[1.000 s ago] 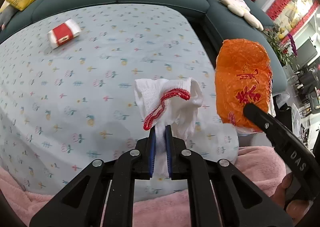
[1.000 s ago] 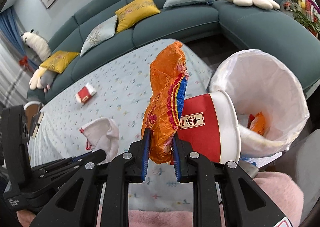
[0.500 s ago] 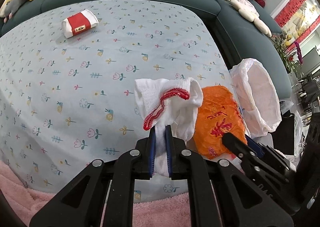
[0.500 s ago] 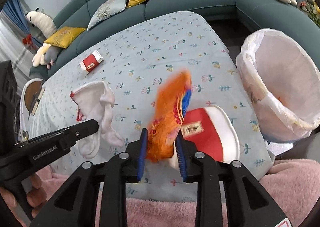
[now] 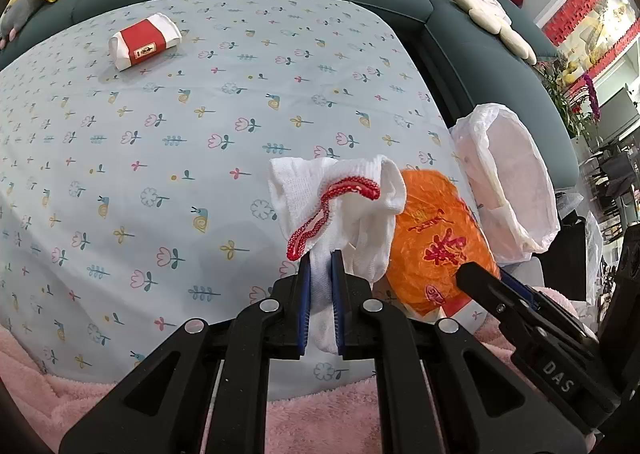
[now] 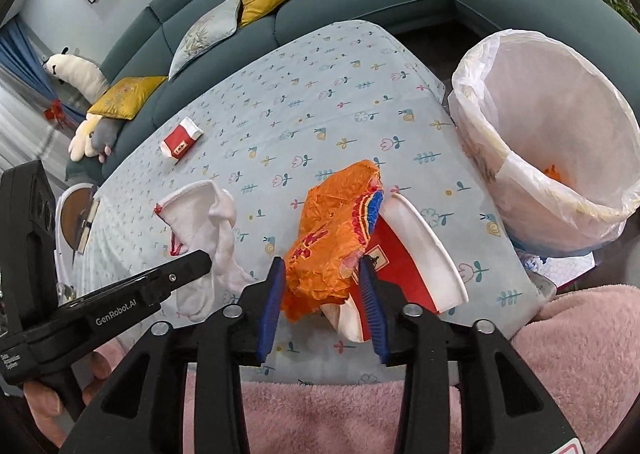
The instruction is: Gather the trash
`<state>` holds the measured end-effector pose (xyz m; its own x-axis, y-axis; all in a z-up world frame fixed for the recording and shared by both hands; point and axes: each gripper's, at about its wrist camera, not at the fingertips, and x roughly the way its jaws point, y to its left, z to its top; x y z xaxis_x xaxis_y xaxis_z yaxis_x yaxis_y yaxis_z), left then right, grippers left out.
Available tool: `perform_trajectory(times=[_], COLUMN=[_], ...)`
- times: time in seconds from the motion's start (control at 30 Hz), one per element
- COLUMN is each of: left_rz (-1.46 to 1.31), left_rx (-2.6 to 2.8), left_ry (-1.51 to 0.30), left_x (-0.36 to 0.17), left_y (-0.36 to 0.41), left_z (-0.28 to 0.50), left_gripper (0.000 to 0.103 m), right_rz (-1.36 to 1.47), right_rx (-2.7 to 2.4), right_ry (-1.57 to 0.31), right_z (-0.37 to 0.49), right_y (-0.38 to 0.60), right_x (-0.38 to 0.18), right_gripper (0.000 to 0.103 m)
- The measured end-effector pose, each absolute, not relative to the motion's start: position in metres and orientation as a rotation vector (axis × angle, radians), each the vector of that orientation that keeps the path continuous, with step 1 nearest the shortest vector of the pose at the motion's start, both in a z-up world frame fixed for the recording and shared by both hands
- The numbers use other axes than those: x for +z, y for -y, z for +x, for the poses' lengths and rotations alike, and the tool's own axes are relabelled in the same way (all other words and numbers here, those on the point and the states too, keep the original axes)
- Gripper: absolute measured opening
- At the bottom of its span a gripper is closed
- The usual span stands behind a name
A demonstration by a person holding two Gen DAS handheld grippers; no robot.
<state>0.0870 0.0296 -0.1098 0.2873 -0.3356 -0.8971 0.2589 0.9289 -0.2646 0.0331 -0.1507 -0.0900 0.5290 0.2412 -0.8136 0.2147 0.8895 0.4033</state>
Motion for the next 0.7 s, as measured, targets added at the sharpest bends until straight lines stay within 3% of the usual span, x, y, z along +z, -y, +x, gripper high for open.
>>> perform_trajectory(times=[0.17, 0.7], left_rz=[-0.077, -0.051], left_rx=[-0.410, -0.476], left_ry=[-1.198, -1.136], left_x=[-0.101, -0.067], left_y=[-0.026, 0.010], left_z=[0.088, 0.096], left_gripper=[0.009, 0.009], right_rz=[0.492, 0.541], right_rx=[0.025, 0.025], right_ry=[-0.984, -0.826], right_z=[0.035, 0.049], right_y=[0.153, 0.186], right_x=[-0.078, -0.022], right_gripper=[0.015, 0.012])
